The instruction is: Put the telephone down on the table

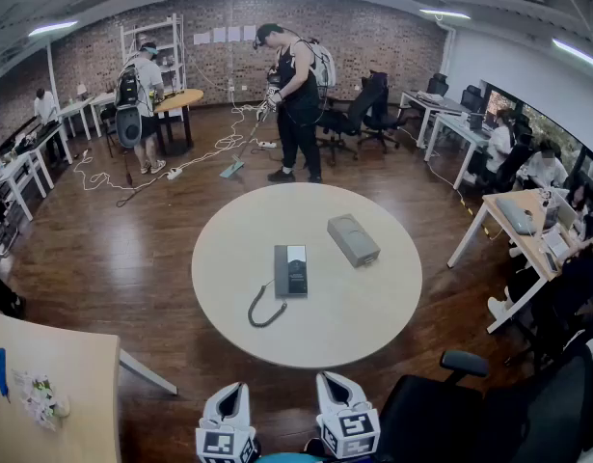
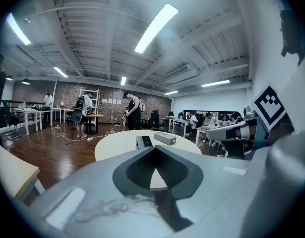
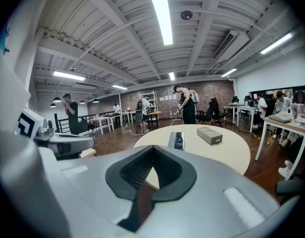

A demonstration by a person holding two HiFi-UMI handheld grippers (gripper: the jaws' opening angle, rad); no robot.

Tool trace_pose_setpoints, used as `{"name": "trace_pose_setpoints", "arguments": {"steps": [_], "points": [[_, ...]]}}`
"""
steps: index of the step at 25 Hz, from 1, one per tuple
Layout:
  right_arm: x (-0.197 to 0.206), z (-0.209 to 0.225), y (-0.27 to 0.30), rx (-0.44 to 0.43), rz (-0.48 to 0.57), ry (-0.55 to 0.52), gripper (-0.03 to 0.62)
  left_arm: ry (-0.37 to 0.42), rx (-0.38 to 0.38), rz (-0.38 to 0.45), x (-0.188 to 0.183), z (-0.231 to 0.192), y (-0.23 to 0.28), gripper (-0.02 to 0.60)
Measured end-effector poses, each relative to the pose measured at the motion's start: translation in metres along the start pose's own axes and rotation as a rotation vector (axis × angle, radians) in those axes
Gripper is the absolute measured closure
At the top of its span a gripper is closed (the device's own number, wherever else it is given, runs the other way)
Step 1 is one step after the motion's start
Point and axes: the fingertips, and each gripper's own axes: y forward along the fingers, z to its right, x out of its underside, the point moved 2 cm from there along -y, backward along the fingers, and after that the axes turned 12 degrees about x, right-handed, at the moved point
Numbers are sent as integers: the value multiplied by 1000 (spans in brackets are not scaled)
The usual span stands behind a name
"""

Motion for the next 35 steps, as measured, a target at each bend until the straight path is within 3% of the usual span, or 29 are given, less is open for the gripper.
{"name": "trace_pose_setpoints", "arguments": {"steps": [11,22,27,35], "points": [[-26,49,16,-10,49,33,602,74,-14,21,-30,19,51,569],[-13,97,28,-49,34,62,602,118,-59,-6,-32,56,77,569],[-22,94,42,-48,11,63,602,102,-87,-26,-38,36,79,569],[-39,76,87,7,-6,29,602,95,-36,9,-54,-20,116,569]]}}
